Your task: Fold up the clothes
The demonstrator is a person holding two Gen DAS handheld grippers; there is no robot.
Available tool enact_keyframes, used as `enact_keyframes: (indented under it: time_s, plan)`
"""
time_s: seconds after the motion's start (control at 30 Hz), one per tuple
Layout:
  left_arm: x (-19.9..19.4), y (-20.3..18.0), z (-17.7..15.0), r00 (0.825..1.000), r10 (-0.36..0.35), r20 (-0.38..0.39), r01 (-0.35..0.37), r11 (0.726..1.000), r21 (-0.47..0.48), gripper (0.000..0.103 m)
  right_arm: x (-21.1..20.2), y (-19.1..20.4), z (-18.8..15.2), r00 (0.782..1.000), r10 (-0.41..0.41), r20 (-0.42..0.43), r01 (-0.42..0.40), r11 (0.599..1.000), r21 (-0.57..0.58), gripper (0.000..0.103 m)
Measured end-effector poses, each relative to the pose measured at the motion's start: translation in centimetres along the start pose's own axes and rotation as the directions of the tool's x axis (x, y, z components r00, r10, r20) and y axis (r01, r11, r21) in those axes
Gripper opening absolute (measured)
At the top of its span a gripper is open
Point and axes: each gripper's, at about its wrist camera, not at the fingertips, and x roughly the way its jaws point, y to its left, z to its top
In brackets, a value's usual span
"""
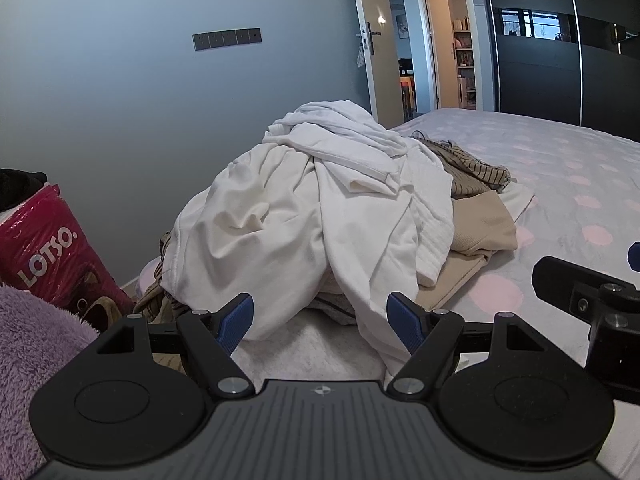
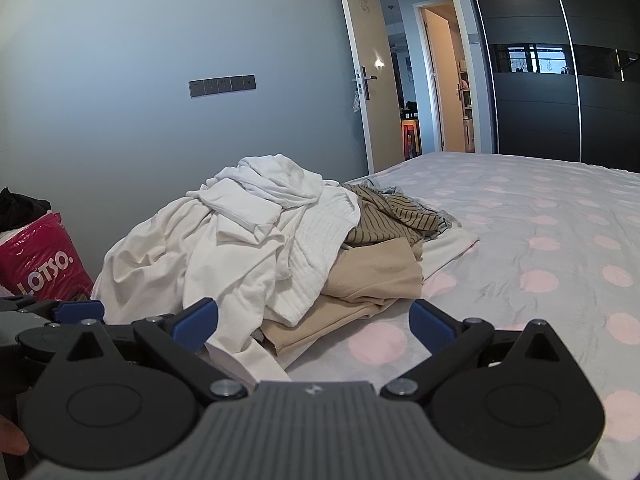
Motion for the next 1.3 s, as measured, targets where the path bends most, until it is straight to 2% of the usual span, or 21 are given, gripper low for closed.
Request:
enact_keyframes:
  time_s: [1.3]
  plan:
    - [0.44, 0.33, -0.15, 0.999, -0.024, -0.021, 0.023, 0.999, -0.024, 0.073, 0.73, 0.04, -0.62, 0.999, -0.016, -0.027, 0.016, 1.0, -0.009, 0.102]
